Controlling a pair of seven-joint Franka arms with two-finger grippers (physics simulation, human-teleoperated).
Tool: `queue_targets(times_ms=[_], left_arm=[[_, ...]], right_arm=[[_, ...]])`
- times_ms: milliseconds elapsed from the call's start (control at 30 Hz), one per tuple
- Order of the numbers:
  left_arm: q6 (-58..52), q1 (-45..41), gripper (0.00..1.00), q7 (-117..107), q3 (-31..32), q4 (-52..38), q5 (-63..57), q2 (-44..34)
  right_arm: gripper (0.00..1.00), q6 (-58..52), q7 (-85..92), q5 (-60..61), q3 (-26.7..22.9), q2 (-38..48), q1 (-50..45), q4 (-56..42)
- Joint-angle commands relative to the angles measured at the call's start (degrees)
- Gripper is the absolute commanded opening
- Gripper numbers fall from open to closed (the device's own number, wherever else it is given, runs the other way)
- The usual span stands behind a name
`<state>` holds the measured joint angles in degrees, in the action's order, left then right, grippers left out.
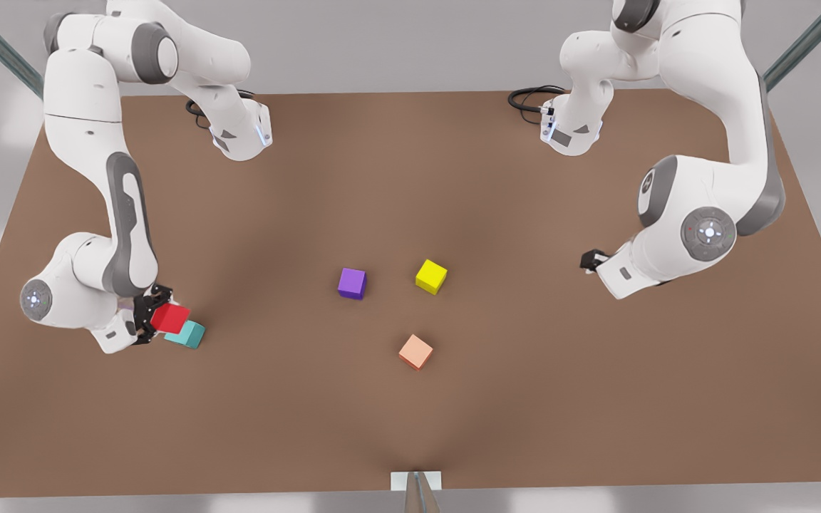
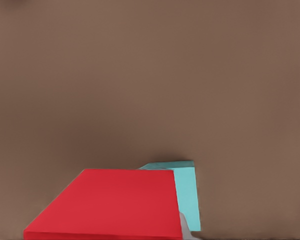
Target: Pick up red wooden cube and pass to hand red wooden cube and place in blue wooden cube
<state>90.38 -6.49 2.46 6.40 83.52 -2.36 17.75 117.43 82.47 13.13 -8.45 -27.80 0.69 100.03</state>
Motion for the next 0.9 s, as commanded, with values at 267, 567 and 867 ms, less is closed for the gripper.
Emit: queue_targets(times_ms=[267, 567, 867], left_arm=[[1.46, 0.42, 1.0, -3.34, 0.02, -0.12, 0.25, 0.97], [1.55, 0.34, 1.0, -3.69, 0.02, -0.12, 0.33, 1.14], [1.55, 0.25, 1.0, -3.69, 0.02, -0.12, 0.16, 1.76]], right_arm=[[0.6, 11.07, -30.44, -0.91, 0.1, -0.94, -0.69, 3.59], [0.61, 11.07, -30.44, -1.0, 0.01, -1.81, -0.6, 4.91], [1.0, 10.98, -30.62, -1.0, 0.1, -1.29, -1.04, 5.35]])
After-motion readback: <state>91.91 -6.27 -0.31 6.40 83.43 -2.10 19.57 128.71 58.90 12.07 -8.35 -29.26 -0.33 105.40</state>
